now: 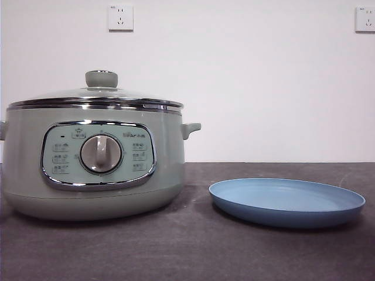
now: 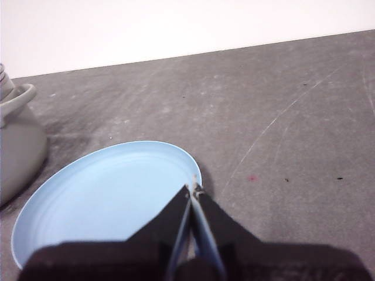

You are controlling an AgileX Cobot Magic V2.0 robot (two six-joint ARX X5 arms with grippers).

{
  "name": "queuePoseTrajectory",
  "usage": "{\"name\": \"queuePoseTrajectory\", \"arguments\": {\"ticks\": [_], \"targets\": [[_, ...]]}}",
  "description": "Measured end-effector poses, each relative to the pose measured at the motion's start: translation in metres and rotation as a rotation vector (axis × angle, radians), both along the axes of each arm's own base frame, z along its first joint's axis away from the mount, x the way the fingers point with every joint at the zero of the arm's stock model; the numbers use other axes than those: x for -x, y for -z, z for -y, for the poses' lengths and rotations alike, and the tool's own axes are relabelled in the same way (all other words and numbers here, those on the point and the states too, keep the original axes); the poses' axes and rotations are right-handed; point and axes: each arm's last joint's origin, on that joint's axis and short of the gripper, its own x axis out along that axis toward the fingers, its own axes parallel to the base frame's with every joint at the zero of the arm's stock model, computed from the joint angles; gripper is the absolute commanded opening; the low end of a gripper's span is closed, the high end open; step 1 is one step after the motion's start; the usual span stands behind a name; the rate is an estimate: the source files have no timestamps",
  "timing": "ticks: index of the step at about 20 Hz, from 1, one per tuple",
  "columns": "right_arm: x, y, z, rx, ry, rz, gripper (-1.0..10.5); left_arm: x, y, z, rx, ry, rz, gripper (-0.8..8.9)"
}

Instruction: Take the potato out from the steamer,put the potato on the plate,close the lid

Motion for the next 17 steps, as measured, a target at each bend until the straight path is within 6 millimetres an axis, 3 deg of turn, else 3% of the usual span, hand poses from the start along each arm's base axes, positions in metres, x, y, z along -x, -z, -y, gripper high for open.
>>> {"name": "queuePoseTrajectory", "arguments": {"ticks": [17], "targets": [[-0.0005,-0.0029,0.0000,-0.007,0.001,0.031,0.0,-0.0005,-0.0035,0.0000,0.003,0.000,0.036,-0.03]]}}
